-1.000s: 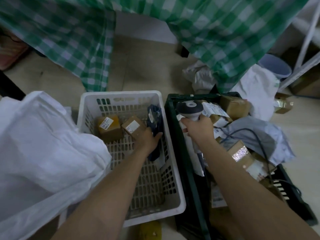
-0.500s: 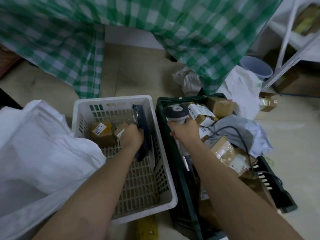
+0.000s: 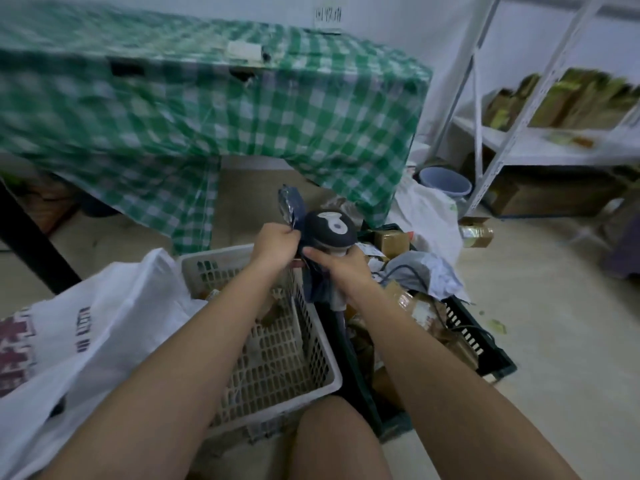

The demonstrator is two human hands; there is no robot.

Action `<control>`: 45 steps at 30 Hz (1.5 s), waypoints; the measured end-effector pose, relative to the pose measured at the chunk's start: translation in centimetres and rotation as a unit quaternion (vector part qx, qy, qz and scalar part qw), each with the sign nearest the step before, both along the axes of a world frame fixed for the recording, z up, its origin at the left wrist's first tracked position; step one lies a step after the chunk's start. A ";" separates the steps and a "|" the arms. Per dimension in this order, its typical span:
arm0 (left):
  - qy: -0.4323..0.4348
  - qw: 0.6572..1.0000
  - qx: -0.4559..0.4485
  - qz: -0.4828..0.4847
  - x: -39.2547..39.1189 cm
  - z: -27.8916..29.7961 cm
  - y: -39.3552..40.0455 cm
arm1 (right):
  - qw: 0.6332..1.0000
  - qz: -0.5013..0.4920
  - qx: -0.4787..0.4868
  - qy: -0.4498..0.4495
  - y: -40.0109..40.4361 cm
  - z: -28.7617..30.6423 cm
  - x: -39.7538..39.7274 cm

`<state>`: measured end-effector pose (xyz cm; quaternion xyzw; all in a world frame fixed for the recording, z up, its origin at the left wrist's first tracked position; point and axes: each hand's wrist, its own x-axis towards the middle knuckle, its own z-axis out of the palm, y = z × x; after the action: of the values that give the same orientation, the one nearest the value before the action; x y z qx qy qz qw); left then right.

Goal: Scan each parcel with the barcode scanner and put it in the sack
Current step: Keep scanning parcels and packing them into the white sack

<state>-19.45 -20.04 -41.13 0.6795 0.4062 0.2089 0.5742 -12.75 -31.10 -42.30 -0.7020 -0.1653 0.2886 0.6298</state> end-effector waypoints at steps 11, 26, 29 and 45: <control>-0.071 0.965 -0.218 -0.125 -4.9 2.2 -3.4 | 0.996 -0.034 0.015 -0.080 -3.3 2.1 -2.7; -0.010 0.962 -0.271 -0.038 -7.8 -7.2 -2.1 | 0.995 -0.021 0.086 0.052 -5.9 -1.9 -0.6; 0.008 0.964 -0.262 -0.052 -7.5 -7.7 -1.4 | 0.994 -0.028 0.088 0.058 -5.9 -1.9 0.1; 0.093 0.964 0.115 -0.223 -5.9 -1.0 3.5 | 0.990 0.142 0.006 -0.022 -5.3 0.0 3.4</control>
<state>-25.39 -16.51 -42.09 0.8306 0.2691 0.0569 0.4842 -9.35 -36.44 -42.29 -0.6737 -0.2794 0.3585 0.5827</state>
